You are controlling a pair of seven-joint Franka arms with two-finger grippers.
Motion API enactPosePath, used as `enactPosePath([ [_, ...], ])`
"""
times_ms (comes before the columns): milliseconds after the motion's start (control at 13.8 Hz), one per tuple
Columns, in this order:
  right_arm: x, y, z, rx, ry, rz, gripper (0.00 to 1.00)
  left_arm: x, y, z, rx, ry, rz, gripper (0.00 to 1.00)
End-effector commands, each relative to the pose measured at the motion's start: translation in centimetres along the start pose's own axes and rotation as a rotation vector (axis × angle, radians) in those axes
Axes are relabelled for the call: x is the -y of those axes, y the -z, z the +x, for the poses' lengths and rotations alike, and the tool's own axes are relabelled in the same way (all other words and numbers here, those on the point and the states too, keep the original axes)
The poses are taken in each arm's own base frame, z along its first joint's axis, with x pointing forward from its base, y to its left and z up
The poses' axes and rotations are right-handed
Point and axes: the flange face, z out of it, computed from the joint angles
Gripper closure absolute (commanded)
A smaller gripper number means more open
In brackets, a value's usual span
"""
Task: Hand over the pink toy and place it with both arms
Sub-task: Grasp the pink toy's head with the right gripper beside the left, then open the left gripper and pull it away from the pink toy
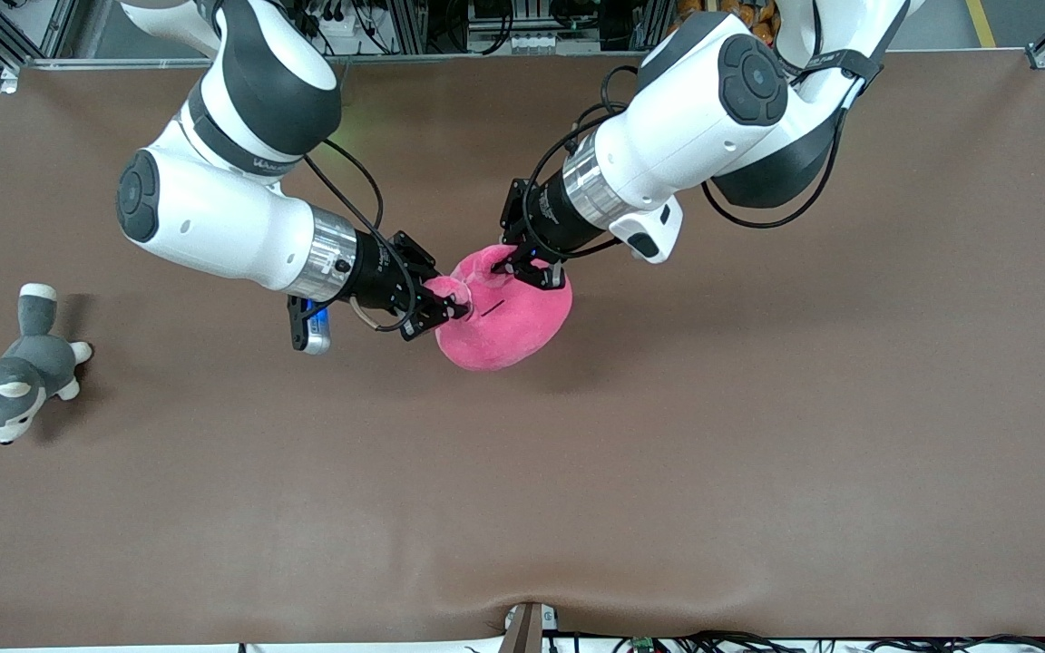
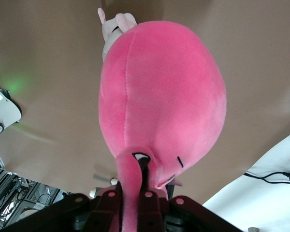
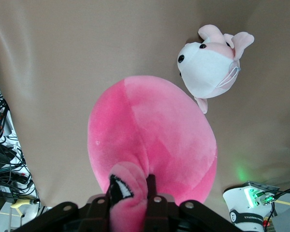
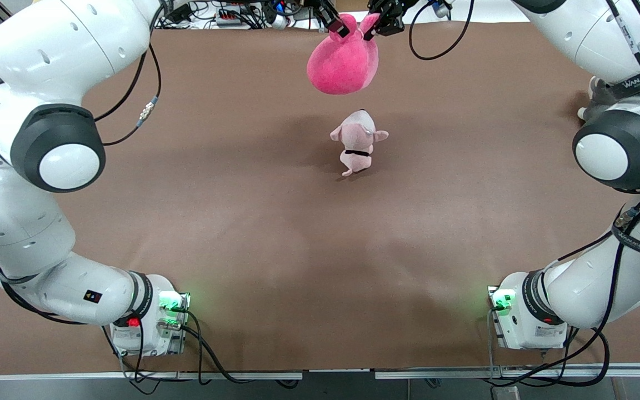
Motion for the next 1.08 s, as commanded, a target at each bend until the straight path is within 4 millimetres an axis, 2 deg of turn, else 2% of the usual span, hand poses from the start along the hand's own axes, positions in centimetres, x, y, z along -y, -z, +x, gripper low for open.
enactPosePath([
  [0, 0.6, 0.7, 0.4, 0.001, 0.000, 0.012, 1.00, 0.1, 0.9, -0.5, 0.012, 0.016, -0.021, 0.70],
  [72, 0.7, 1.0, 0.5, 0.001, 0.000, 0.017, 1.00, -0.3, 1.3, -0.2, 0.010, 0.022, -0.025, 0.18],
  [144, 0.9, 1.4, 0.7, 0.001, 0.000, 0.022, 1.00, -0.7, 1.6, 0.0, 0.004, 0.016, -0.034, 0.00],
  [361, 1.3, 3.2, 2.6, -0.009, 0.009, 0.043, 1.00, -1.6, 3.9, 1.4, -0.086, -0.059, -0.084, 0.00],
  [505, 1.0, 5.1, 5.3, -0.007, 0.051, -0.001, 1.00, -1.8, 7.6, 3.1, -0.159, -0.210, -0.073, 0.00],
  [578, 0.5, 6.1, 7.1, -0.002, 0.071, -0.051, 1.00, -2.8, 9.7, 4.5, -0.186, -0.293, -0.064, 0.00],
  [722, -1.0, 9.6, 11.9, 0.021, 0.131, -0.137, 1.00, -4.0, 14.0, 7.2, -0.231, -0.480, -0.039, 0.00],
  [794, -1.9, 11.3, 14.9, 0.037, 0.156, -0.183, 1.00, -5.4, 15.2, 9.1, -0.255, -0.535, -0.004, 0.00],
  [939, -3.8, 15.3, 22.5, 0.069, 0.133, -0.192, 1.00, -6.9, 16.9, 12.0, -0.290, -0.658, 0.061, 0.00],
  [1011, -4.7, 16.7, 25.6, 0.069, 0.110, -0.195, 1.00, -7.1, 19.0, 13.1, -0.300, -0.736, 0.061, 0.00],
])
